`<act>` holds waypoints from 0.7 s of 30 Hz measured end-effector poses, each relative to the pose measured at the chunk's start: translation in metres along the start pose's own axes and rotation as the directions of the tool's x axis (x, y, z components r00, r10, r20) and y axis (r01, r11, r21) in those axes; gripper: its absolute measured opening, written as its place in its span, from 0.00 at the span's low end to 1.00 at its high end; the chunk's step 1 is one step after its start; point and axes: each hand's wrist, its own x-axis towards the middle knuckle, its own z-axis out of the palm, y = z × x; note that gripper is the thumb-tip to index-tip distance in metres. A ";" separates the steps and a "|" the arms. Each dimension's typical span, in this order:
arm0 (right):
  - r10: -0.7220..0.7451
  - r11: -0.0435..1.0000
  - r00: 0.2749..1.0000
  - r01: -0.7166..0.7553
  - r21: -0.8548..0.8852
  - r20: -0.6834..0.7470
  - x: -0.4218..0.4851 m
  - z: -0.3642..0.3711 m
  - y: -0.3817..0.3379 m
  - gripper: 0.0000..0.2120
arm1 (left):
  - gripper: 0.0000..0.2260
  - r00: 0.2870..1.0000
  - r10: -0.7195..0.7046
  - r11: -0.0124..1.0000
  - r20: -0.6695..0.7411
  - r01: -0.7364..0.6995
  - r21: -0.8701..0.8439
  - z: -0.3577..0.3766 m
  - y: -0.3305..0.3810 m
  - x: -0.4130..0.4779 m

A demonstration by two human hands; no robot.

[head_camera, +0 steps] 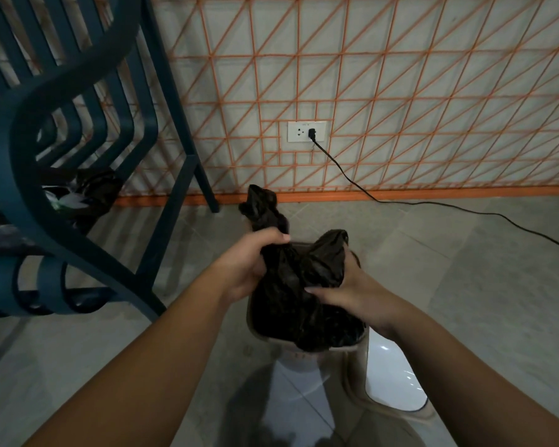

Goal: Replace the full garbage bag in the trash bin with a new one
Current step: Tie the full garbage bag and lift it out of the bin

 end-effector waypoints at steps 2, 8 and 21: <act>-0.014 0.993 1.000 0.013 -0.116 -0.014 0.004 0.001 0.007 0.52 | 0.07 0.998 -0.006 0.998 0.064 0.002 0.058 -0.004 -0.004 -0.005; -0.064 0.997 0.994 0.068 0.035 -0.094 0.014 0.006 0.014 0.37 | 0.13 0.976 0.182 0.884 -0.115 -0.111 0.454 -0.003 -0.027 0.009; 0.247 0.848 0.944 -0.101 0.520 -0.219 0.012 -0.011 -0.019 0.17 | 0.21 0.712 0.106 0.994 -0.694 -0.072 0.078 0.000 -0.024 0.037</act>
